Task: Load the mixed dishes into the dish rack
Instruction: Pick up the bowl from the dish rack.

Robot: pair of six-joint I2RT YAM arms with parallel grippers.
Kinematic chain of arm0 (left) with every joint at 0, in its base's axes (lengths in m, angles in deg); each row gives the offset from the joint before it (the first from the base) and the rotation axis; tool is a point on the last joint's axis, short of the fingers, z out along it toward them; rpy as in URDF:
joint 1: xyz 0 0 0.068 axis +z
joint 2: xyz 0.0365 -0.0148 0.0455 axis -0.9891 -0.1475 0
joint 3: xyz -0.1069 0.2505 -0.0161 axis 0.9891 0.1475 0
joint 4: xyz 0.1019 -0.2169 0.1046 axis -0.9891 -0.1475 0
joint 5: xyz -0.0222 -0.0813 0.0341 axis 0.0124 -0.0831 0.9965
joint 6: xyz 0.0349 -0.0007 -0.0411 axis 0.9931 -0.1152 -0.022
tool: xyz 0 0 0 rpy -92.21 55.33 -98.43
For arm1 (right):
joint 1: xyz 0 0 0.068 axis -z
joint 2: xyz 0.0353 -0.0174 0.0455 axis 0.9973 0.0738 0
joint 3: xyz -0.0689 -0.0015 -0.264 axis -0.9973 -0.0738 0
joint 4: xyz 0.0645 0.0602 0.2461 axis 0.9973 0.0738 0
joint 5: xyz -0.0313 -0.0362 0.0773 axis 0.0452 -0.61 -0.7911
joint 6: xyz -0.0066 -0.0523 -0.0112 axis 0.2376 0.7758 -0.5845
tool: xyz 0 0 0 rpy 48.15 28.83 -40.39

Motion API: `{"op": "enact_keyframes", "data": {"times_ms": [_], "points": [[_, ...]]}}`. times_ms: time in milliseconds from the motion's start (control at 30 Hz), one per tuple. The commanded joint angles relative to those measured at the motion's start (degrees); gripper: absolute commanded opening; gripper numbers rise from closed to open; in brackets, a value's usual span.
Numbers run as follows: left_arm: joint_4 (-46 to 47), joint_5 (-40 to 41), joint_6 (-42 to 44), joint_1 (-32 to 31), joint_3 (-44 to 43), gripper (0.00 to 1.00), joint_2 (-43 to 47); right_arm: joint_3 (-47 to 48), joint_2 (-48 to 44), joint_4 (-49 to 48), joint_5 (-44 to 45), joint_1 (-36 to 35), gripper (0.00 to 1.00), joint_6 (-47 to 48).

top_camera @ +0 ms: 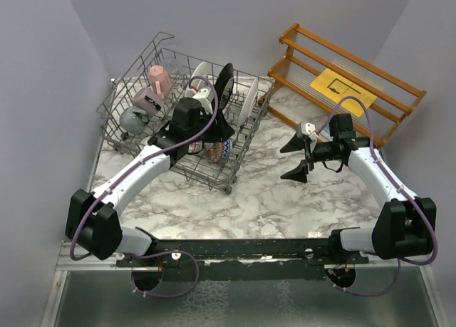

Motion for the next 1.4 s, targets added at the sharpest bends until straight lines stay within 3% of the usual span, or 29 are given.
{"op": "enact_keyframes", "data": {"times_ms": [0,600,867,1200,1367], "points": [[1.6,12.1,-4.2,-1.3,-0.5,0.39,-2.8,-0.6,-0.4,0.3,-1.0,0.5,1.0,0.9],[1.8,14.4,-4.4,-3.1,-2.0,0.38,-13.7,-0.7,-0.5,0.1,-0.6,0.5,1.0,0.9],[2.0,11.2,-5.9,-3.2,-0.8,0.26,-13.0,-0.6,-0.6,0.2,-0.6,0.5,1.0,1.0],[3.7,8.2,-6.7,-3.2,-0.1,0.0,-12.5,-0.6,-1.1,0.3,-0.4,0.5,1.0,1.1],[5.3,6.2,-8.9,-3.1,-0.2,0.0,-10.5,-0.6,-1.3,0.2,-0.3,0.5,1.0,1.1]]}}
